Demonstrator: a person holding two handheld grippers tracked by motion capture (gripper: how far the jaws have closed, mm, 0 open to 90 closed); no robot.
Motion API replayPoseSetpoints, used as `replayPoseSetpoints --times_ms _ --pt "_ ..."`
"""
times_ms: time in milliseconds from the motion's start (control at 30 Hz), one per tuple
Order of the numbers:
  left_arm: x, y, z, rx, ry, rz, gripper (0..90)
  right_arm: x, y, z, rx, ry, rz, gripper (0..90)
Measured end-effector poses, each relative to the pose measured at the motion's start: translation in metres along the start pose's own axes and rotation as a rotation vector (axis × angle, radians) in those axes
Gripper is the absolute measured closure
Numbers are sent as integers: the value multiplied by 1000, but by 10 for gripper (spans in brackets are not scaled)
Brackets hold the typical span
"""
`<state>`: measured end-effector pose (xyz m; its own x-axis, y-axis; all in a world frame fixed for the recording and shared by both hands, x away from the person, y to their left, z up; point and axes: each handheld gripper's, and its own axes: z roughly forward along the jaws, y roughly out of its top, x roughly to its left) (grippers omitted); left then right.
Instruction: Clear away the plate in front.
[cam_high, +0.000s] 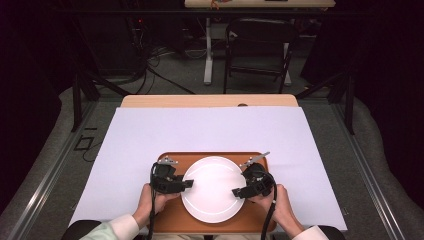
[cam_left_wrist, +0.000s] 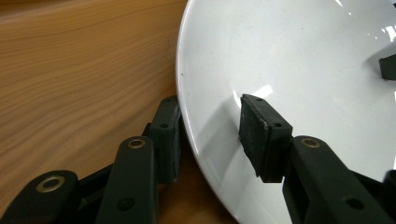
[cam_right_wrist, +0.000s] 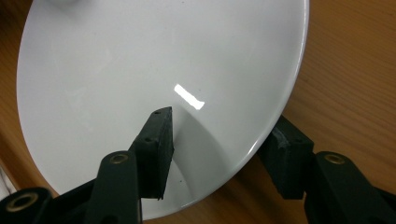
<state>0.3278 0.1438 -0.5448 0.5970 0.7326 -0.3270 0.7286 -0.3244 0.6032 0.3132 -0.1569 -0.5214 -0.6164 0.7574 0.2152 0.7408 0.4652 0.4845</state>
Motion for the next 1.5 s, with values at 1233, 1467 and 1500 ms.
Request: replayPoseSetpoints --times_ms 1233,1467,1500 --pt "-9 16 -66 -152 32 156 155 0 -3 -51 -180 -96 -154 60" --pt "1 7 -102 -191 75 220 114 -8 -21 -84 -268 -133 -162 0" --pt "4 4 -106 -194 82 223 107 -11 -28 -93 -281 -140 -156 0"
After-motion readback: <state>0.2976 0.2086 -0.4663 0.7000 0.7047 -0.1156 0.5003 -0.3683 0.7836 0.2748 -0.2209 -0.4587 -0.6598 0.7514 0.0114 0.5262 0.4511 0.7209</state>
